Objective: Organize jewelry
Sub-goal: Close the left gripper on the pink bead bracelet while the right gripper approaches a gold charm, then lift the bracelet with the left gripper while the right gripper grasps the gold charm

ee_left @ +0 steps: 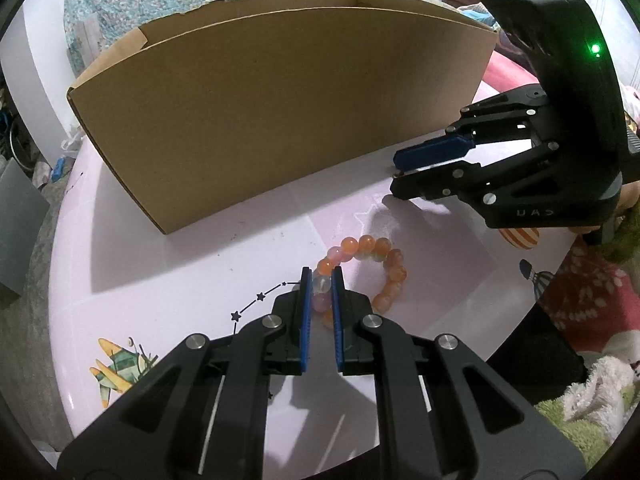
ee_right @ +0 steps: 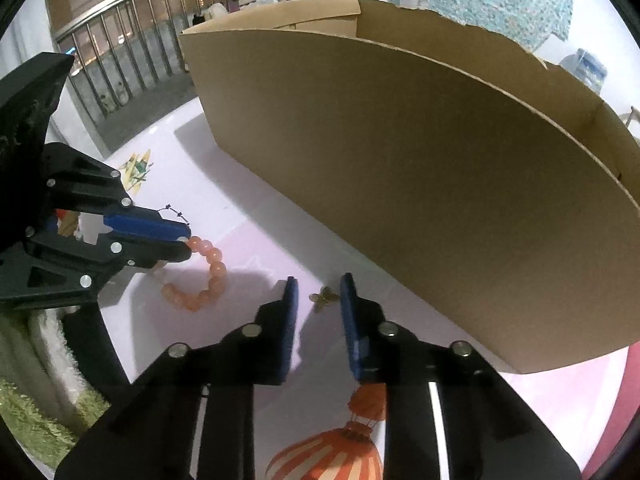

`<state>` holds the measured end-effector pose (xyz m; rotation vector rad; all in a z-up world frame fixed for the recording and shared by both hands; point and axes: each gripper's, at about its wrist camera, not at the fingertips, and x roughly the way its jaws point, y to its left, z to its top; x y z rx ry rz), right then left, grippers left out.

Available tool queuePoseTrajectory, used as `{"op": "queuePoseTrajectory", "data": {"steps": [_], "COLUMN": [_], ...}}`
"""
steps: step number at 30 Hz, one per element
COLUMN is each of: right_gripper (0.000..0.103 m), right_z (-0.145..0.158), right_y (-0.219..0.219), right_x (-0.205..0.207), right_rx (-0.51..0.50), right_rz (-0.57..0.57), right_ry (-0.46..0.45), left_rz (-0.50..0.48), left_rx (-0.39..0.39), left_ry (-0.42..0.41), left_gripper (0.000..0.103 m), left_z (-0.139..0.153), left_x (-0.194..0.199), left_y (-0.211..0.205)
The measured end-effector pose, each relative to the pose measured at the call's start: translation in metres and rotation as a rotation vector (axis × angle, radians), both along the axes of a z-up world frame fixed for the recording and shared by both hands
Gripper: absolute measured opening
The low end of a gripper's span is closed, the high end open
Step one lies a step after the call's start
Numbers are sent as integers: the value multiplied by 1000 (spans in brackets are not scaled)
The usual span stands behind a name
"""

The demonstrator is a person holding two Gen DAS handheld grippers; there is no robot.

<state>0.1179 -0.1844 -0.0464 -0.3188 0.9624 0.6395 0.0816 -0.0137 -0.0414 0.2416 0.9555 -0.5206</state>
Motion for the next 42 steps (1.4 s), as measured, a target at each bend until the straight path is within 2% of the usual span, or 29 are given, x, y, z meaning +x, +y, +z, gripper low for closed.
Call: {"op": "queuePoseTrajectory", "data": {"steps": [2,15,24,33,37,42], "right_gripper": [13,13,13,13,13,13], "right_z": [0,2,29,76,102,137], "right_y": [0,-5,-23,-41,-46,-52], "right_x": [-3,-18,-40,-68,-71,-68], "right_rx": [2,53,112,174,202,243], "right_rz": [4,-79,-191,-280,-281,-253], "right_ry": [2,-18,-83,-216,-287,-367], "left_rz": [0,1,-2,-42,-86,-147], "left_rx": [-2,-10,-12,-92,-136,-237], "left_ry": [2,1,-19,-108,-165,-200], "left_gripper": [9,9,8,8,8,8], "left_z": [0,0,6,53,87,136], "left_x": [1,3,-3,-15,-20,-17], "left_y": [0,4,3,-7,-15,-23]}}
